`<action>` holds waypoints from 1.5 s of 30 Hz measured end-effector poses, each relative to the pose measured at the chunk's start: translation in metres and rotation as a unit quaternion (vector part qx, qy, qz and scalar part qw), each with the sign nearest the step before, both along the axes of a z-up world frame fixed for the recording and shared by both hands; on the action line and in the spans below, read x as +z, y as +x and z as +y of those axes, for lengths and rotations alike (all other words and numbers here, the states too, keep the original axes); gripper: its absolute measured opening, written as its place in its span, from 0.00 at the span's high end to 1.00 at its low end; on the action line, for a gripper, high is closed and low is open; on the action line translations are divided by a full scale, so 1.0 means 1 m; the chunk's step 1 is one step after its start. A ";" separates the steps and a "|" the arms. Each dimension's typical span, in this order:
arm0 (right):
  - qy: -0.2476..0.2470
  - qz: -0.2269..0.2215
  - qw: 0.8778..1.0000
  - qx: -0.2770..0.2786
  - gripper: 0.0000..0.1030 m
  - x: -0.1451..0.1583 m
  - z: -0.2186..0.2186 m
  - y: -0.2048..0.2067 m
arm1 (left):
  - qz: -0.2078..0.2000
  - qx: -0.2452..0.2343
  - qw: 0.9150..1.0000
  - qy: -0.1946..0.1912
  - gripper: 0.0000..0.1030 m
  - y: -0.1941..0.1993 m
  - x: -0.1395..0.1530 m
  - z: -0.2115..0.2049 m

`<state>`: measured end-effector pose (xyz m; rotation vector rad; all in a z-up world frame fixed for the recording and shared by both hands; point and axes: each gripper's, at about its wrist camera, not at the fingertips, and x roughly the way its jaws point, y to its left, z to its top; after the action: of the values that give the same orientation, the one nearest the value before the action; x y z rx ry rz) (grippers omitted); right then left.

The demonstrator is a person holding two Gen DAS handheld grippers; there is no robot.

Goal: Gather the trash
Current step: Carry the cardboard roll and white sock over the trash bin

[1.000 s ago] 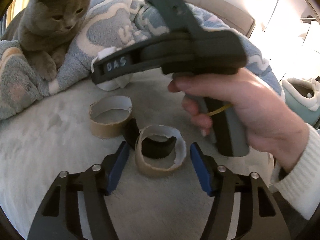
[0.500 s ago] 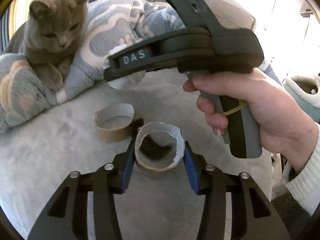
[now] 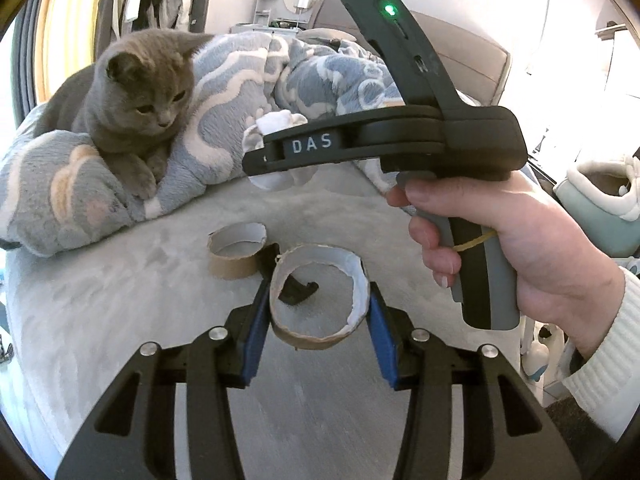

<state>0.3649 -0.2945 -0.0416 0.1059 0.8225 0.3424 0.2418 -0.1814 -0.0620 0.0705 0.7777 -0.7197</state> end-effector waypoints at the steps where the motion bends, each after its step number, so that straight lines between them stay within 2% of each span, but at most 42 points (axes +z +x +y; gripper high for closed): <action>1: 0.000 -0.002 1.000 0.000 0.55 0.002 0.000 -0.004 | -0.001 0.002 1.000 0.000 0.52 -0.002 0.002 0.004; 10: 0.004 -0.010 1.000 0.010 0.55 0.013 0.021 -0.037 | -0.006 0.038 0.999 0.010 0.52 -0.028 0.012 0.023; 23: 0.002 -0.017 0.999 0.038 0.55 0.016 0.072 -0.082 | -0.002 0.112 0.993 0.020 0.52 -0.071 0.020 0.078; 27: 0.004 -0.019 0.999 0.049 0.55 0.017 0.086 -0.094 | 0.008 0.140 0.990 0.021 0.52 -0.078 0.019 0.094; 33: 0.001 -0.014 0.998 0.067 0.55 0.012 0.112 -0.114 | 0.027 0.189 0.981 0.043 0.52 -0.093 0.009 0.124; 45: -0.004 -0.007 0.993 0.114 0.55 0.001 0.169 -0.161 | 0.060 0.247 0.966 0.055 0.52 -0.129 -0.006 0.186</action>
<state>0.2040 -0.1257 -0.0403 0.0014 0.8247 0.5550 0.1128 0.0043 -0.0680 -0.0673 0.9067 -0.2079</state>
